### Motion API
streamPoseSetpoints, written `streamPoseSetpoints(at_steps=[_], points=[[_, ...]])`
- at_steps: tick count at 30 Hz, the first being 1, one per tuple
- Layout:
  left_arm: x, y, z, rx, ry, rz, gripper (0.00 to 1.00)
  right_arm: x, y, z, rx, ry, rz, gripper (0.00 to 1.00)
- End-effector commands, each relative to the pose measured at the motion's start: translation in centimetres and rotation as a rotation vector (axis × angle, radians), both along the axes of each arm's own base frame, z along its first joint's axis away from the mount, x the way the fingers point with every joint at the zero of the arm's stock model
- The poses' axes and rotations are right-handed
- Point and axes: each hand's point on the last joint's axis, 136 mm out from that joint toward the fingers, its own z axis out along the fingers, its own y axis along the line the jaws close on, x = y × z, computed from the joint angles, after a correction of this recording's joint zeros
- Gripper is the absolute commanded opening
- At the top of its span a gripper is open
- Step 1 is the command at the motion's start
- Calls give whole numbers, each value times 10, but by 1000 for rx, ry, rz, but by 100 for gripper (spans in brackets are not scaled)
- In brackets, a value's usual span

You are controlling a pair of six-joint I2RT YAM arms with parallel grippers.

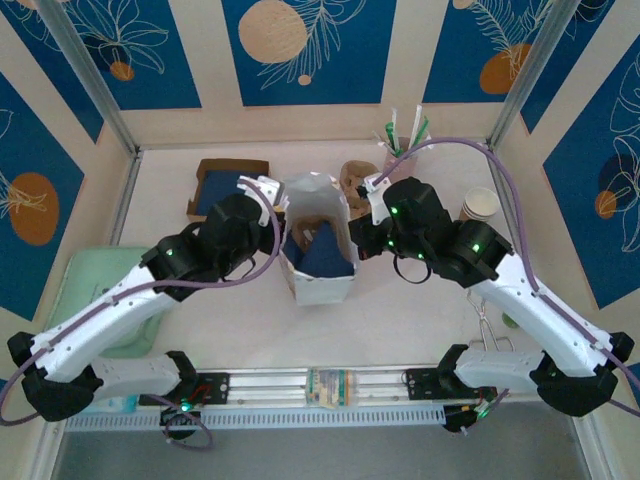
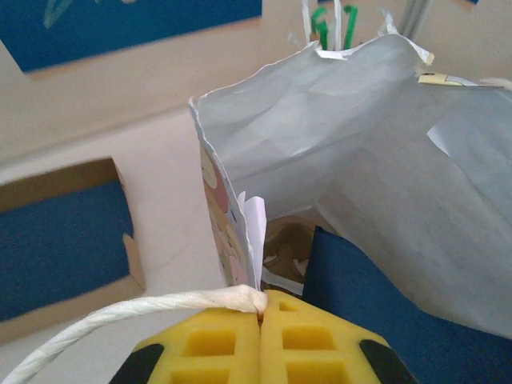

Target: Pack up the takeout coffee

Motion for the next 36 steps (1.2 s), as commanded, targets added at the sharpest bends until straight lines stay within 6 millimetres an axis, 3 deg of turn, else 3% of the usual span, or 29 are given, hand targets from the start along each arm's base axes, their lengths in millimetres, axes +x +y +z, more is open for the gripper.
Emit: streamPoseSetpoints(at_steps=[1, 11, 36], points=[[-5, -5, -8, -50, 98, -24, 6, -8, 3, 4, 35, 70, 25, 0], [8, -11, -36, -89, 201, -8, 6, 0, -4, -19, 8, 171, -23, 0], [22, -29, -53, -125, 173, -39, 7, 16, -24, -41, 40, 183, -94, 0]])
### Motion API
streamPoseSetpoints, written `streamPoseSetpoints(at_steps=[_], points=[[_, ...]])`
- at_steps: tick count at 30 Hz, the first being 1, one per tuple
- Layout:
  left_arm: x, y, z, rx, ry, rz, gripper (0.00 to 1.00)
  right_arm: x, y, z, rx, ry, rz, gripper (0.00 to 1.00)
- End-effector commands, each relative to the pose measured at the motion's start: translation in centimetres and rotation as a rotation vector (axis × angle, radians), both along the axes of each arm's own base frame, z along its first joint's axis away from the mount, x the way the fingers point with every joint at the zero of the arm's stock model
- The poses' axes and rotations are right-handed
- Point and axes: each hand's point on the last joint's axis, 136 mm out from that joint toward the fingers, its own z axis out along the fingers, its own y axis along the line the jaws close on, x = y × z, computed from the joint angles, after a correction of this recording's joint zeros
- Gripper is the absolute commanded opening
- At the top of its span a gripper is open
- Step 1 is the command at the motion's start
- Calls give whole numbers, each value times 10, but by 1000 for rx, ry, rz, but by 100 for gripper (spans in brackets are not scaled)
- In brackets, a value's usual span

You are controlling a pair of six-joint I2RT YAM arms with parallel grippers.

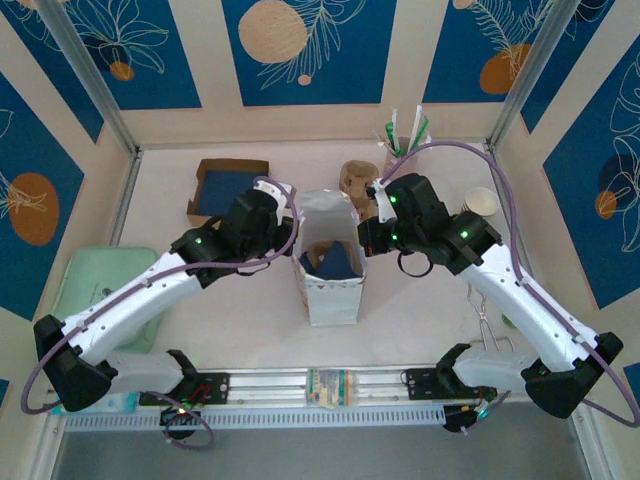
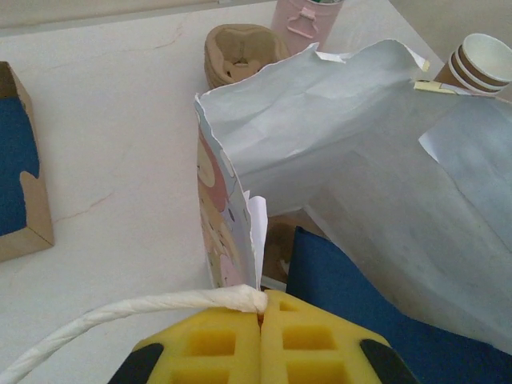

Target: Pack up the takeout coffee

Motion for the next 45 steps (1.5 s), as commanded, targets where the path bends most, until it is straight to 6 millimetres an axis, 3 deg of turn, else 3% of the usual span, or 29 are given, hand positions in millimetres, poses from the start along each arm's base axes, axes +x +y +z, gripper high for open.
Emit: streamPoseSetpoints(at_steps=[1, 22, 26, 31, 39, 45], points=[[5, -4, 4, -24, -25, -7, 7, 0, 1, 7, 43, -18, 1, 0], [14, -13, -13, -3, -6, -16, 10, 6, -8, -8, 40, 9, -33, 0], [15, -11, -15, 1, 0, -6, 26, 7, -9, -8, 41, 11, -38, 0], [15, -6, -4, 1, -23, 11, 45, 9, -10, -4, 45, 3, -44, 11], [14, 2, 13, 7, -59, 21, 60, 11, -8, 6, 55, -9, -41, 31], [14, 10, 30, 20, -105, 25, 71, 13, -10, 18, 54, -42, -40, 60]])
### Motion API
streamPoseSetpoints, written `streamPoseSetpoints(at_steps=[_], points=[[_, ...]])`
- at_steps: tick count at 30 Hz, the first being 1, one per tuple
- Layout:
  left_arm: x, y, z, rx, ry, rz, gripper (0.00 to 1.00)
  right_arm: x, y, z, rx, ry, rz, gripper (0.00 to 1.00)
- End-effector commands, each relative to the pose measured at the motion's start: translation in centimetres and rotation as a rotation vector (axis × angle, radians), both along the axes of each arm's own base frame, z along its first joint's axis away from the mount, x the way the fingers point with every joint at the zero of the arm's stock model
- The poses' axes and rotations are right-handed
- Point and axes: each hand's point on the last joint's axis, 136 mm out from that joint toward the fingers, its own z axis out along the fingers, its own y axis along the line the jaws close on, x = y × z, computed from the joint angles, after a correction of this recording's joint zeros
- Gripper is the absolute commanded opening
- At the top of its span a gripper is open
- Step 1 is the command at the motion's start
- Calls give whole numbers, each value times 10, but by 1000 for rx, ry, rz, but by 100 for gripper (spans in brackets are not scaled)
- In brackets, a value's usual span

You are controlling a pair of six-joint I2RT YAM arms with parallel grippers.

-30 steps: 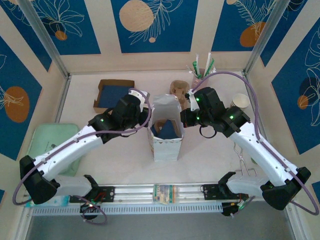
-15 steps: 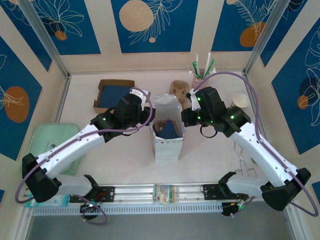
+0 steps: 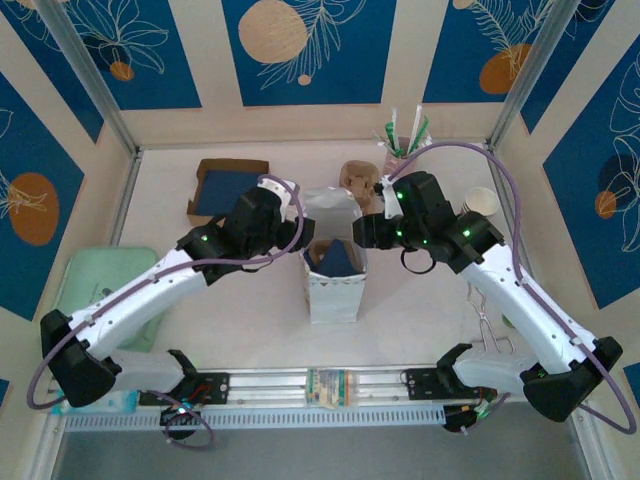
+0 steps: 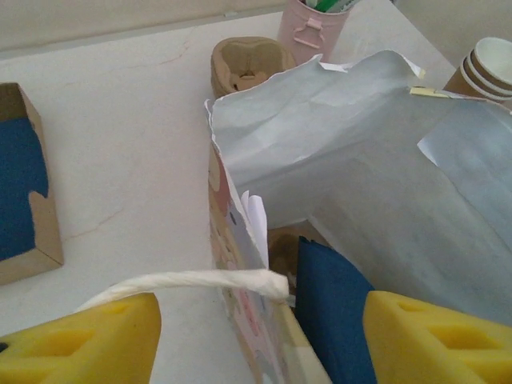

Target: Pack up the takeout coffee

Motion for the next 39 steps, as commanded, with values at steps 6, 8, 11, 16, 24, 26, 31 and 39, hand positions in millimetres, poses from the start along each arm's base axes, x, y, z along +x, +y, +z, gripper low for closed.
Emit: streamPoseSetpoints(at_steps=[6, 8, 11, 16, 24, 26, 31, 39], points=[[3, 26, 48, 15, -119, 50, 93, 7, -5, 35, -8, -102, 5, 84], [3, 31, 53, 22, -140, 63, 98, 9, -6, 40, -12, -126, 7, 86], [1, 38, 61, 29, -168, 74, 99, 10, -11, 49, -18, -165, 3, 88], [-3, 49, 71, 32, -210, 89, 99, 13, -23, 61, -28, -221, -28, 89], [-11, 64, 85, -15, -287, 119, 100, 11, -42, 75, -18, -278, -70, 89], [-13, 69, 87, -22, -305, 132, 100, 10, -46, 78, -18, -292, -78, 89], [-16, 85, 91, -15, -346, 177, 100, 9, -57, 86, -15, -334, -104, 89], [-22, 107, 100, 25, -418, 229, 99, 7, -77, 98, -28, -419, -173, 89]])
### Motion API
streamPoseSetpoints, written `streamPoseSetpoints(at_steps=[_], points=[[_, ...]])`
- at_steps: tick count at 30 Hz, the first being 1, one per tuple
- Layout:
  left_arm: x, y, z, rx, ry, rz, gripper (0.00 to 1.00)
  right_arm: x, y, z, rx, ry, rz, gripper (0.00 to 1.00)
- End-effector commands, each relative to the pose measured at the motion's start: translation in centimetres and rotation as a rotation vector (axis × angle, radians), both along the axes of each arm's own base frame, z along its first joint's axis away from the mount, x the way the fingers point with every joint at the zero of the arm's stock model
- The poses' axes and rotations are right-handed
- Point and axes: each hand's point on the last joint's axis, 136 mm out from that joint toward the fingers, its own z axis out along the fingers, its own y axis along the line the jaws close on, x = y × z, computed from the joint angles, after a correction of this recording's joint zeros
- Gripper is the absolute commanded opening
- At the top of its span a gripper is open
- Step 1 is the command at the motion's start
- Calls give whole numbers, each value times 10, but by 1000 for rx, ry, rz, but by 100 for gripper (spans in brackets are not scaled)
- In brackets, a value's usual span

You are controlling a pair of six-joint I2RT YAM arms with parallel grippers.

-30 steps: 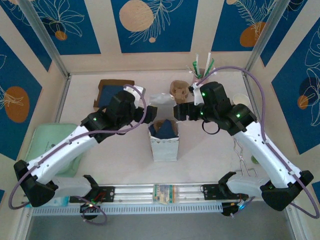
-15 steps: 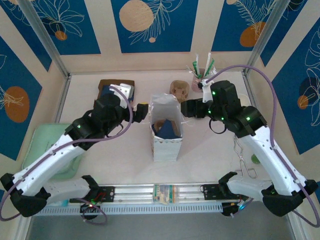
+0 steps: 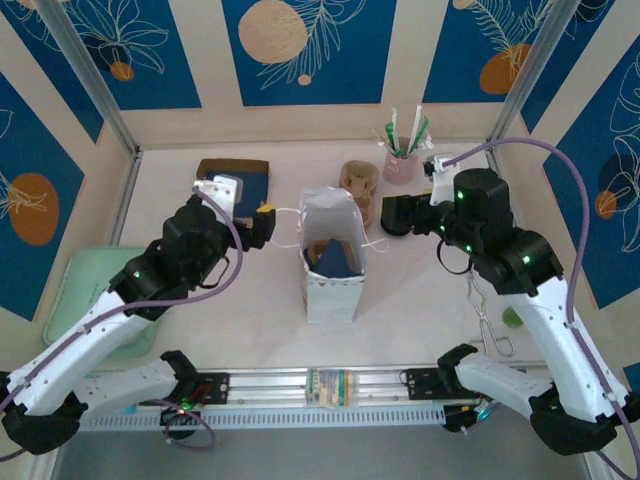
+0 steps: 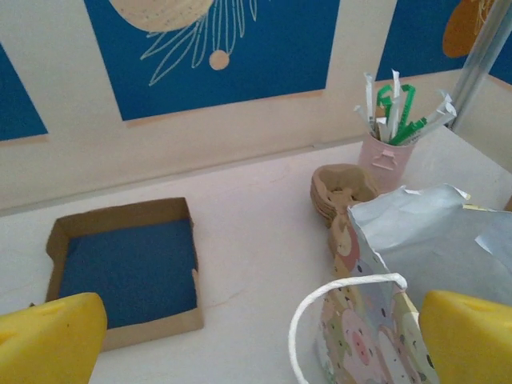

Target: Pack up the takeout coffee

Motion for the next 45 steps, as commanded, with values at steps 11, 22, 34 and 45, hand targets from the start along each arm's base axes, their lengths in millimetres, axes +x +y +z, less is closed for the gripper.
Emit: streamPoseSetpoints(at_steps=[11, 22, 34, 45], points=[[3, 41, 3, 120, -92, 167, 100, -4, -40, 8, -57, -161, -141, 92], [6, 71, -20, 250, -110, 322, 100, 3, -77, -29, -169, -139, -328, 99], [5, 85, -61, 299, -139, 396, 100, 7, -91, -91, -214, -60, -409, 99], [7, 92, -100, 402, -110, 444, 100, 4, -91, -132, -212, -43, -397, 99]])
